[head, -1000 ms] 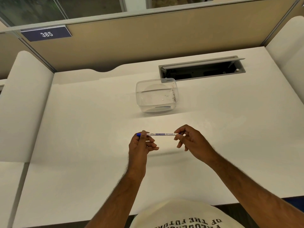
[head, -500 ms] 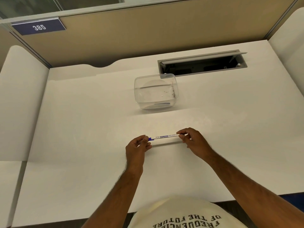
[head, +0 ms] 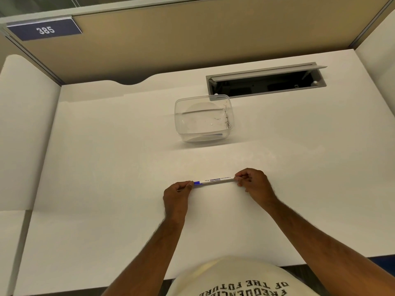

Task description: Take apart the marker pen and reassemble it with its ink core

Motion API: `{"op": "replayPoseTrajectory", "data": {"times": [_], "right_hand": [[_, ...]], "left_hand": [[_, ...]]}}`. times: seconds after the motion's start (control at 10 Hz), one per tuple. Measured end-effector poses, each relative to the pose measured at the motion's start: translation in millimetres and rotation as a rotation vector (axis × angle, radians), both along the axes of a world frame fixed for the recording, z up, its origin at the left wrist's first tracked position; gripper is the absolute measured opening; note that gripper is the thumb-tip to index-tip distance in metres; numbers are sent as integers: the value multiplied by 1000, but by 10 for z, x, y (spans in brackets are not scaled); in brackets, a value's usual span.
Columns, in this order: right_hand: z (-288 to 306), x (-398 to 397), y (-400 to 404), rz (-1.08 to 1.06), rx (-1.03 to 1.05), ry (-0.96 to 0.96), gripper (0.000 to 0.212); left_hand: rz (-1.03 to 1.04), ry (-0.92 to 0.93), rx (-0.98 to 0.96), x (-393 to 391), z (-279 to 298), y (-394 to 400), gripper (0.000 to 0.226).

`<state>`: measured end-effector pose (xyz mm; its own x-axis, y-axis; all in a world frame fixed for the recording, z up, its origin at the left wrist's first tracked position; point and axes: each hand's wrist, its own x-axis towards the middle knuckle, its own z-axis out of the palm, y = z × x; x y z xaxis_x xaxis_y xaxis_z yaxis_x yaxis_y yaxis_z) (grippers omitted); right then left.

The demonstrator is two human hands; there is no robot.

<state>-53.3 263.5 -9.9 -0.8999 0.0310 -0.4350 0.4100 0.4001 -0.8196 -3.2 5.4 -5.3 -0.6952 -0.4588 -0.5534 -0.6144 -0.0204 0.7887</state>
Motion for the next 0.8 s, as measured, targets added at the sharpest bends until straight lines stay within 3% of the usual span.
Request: {"op": "replayPoseTrajectory", "data": {"times": [0.3, 0.6, 0.8], "right_hand": [[-6, -55, -30, 118, 236, 68, 5], [47, -90, 17, 154, 241, 69, 4], [0, 48, 116, 176, 290, 259, 3]], "left_hand": [[-132, -41, -228, -58, 10, 33, 6], [-147, -18, -255, -76, 36, 22, 9], [-199, 55, -372, 4, 75, -84, 9]]}}
